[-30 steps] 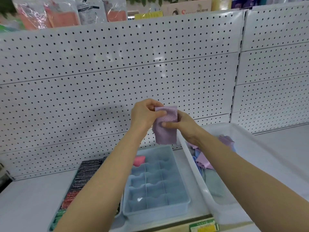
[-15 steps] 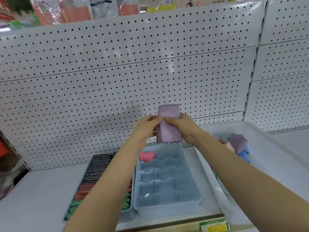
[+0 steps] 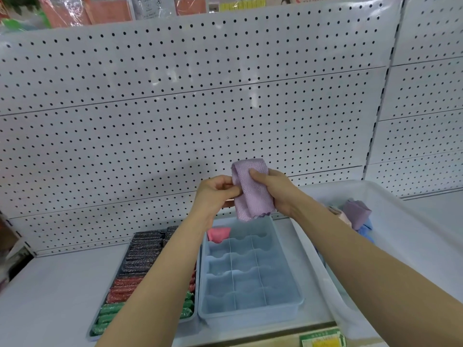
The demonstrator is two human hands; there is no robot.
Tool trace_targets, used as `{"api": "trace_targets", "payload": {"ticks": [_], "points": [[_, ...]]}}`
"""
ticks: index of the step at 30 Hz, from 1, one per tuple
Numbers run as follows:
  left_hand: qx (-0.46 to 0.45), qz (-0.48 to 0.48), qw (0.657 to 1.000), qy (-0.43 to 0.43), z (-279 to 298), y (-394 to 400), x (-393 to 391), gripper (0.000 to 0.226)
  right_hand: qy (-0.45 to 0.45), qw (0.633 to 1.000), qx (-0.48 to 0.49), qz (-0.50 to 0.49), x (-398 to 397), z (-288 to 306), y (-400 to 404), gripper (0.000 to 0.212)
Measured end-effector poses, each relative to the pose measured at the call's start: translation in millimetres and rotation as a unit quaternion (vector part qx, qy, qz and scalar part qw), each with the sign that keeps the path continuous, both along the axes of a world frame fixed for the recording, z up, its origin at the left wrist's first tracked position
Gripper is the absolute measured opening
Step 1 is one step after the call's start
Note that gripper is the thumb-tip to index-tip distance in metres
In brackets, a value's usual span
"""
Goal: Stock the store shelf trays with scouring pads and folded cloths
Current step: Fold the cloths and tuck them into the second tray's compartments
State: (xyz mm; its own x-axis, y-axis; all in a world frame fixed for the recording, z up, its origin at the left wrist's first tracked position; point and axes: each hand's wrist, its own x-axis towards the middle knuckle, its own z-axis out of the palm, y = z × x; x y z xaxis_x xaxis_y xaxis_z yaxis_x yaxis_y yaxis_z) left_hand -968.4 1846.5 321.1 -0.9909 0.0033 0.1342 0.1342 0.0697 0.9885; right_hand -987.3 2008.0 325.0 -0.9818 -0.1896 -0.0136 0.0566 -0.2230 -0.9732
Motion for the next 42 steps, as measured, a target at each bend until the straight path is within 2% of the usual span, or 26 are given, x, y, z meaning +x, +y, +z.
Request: {"api": "trace_targets", "payload": {"ticks": [3,6,10,13,16,18,21,24,27,30,33,36,37,38,40,42], "points": [[-0.062,0.007,0.998,0.016,1,1,-3,0.011,-0.027,0.999,-0.020,-0.002,-3,0,0,0.032],[-0.080,0.018,0.996,0.033,0,2,-5,0.012,-0.043,0.999,-0.023,0.004,-6,0,0,0.030],[-0.127,0.094,0.984,0.081,-5,5,-12,0.013,-0.060,0.997,-0.036,0.010,-7,4,-2,0.018],[-0.090,0.068,0.992,0.061,-3,7,-10,0.009,-0.023,1.000,-0.006,-0.011,-10,4,-7,0.015],[0.008,0.022,1.000,0.005,4,8,-6,0.005,0.013,0.998,0.032,-0.051,-13,-1,-11,0.027],[0.000,0.010,1.000,0.015,4,5,-7,0.010,0.029,0.996,0.046,-0.065,-14,-4,-14,0.033],[-0.039,0.048,0.997,0.041,-2,1,-11,0.018,0.049,0.996,0.039,-0.064,-14,-8,-15,0.026],[0.038,0.087,0.995,0.006,-4,-3,-13,0.018,0.037,0.998,0.014,-0.041,-12,-12,-9,0.027],[0.070,0.035,0.996,-0.049,-7,-12,-14,0.030,0.028,0.999,0.008,-0.030,-11,-19,-5,0.028],[0.055,-0.007,0.996,-0.064,-11,-19,-13,0.035,0.021,0.999,0.023,-0.028,-10,-23,-5,0.020],[0.051,0.023,0.998,-0.030,-12,-20,-11,0.030,0.010,0.999,0.019,-0.031,-13,-25,-5,0.024],[0.030,0.053,0.998,0.013,-19,-20,-13,0.040,-0.063,0.997,-0.049,-0.004,-18,-28,-3,0.023],[0.012,0.058,0.998,0.027,-22,-20,-13,0.042,-0.084,0.995,-0.058,0.020,-19,-30,-2,0.030],[-0.005,0.059,0.998,0.038,-24,-20,-13,0.044,-0.087,0.994,-0.045,0.050,-20,-32,-1,0.037],[-0.030,0.052,0.997,0.043,-28,-21,-14,0.046,-0.039,0.995,0.020,0.092,-21,-39,-4,0.038],[-0.019,0.029,0.999,0.013,-30,-22,-16,0.039,-0.002,0.996,0.059,0.069,-23,-47,-9,0.038]]}}
